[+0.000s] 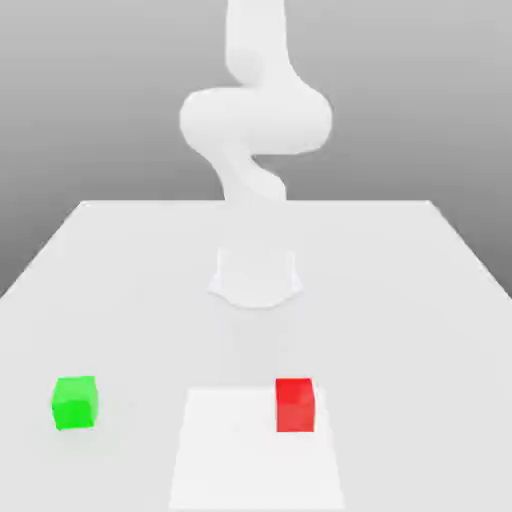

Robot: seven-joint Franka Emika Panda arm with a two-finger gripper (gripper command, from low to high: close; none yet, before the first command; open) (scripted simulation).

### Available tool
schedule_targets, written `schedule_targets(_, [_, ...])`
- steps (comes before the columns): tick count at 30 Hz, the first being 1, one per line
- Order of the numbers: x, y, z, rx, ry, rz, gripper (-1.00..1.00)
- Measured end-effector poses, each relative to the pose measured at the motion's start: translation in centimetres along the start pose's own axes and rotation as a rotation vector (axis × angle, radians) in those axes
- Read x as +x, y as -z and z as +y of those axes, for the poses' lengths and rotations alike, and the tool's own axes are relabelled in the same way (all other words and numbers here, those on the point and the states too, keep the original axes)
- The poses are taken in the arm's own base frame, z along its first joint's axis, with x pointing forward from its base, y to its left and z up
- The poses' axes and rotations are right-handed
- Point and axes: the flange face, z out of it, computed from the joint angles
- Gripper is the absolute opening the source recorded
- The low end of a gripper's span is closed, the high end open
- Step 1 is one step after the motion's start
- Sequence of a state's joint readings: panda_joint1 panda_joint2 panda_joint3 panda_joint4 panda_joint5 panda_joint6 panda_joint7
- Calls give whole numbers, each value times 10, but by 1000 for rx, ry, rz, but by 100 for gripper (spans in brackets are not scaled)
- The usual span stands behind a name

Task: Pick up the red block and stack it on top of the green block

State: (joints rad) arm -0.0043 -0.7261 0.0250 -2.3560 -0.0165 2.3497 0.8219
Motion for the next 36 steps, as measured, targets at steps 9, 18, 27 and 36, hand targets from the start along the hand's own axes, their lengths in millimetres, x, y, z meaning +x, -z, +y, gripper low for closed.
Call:
schedule_targets(9, [-94,-206,55,-257,32,-219,0])
schedule_targets(18, [-241,-326,177,-477,35,-503,0])
schedule_targets(27, [-279,-375,215,-493,31,-524,-100])
schedule_targets(36, [-270,-362,205,-490,28,-522,-100])
